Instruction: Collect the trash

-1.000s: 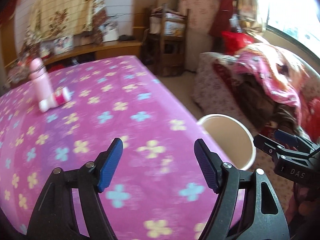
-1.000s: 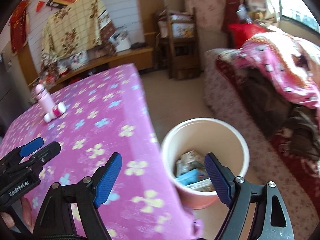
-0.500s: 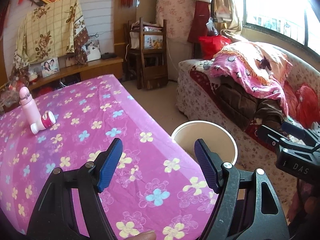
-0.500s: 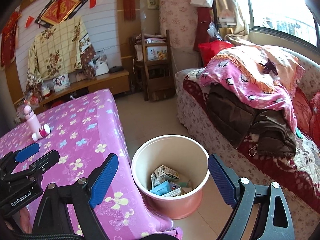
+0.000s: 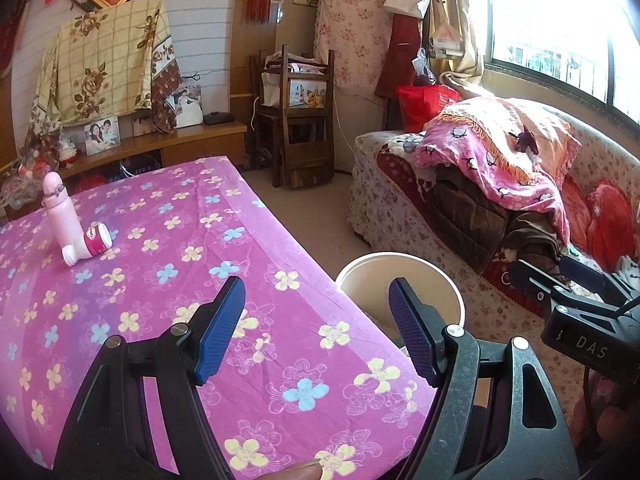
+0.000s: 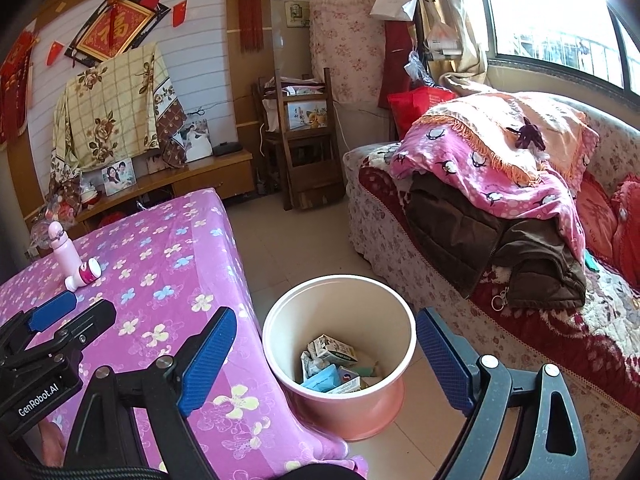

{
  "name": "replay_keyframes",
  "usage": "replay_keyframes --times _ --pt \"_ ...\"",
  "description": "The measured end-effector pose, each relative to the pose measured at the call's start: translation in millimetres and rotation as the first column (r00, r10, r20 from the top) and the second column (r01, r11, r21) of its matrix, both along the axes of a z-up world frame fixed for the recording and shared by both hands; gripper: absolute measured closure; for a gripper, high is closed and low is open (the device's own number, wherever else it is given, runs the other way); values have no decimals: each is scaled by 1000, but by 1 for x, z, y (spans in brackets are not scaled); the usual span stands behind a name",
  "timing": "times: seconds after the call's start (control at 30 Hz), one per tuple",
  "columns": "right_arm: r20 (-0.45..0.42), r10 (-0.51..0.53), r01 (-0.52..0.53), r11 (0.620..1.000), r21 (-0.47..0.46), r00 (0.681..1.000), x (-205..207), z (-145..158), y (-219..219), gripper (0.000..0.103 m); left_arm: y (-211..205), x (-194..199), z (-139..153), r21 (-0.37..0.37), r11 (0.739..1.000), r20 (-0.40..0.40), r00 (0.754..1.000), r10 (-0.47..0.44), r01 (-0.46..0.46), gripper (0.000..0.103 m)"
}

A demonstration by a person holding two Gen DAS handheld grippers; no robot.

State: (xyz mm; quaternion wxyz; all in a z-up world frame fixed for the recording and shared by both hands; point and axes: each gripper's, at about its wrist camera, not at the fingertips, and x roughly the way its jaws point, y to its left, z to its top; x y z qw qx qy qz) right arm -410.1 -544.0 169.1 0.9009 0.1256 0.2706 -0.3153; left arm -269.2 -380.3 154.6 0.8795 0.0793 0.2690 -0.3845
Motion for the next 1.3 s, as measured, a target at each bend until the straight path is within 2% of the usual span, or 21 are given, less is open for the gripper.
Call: replay_keyframes --times 0.67,1.3 --pt "5 -9 9 1000 -3 1000 -7 6 5 13 4 -12 4 2 1000 23 1000 -17 17 30" --pt "-10 -11 11 1000 -2 1000 -6 9 9 13 13 -7 2 -1 1000 -1 1000 -16 16 30"
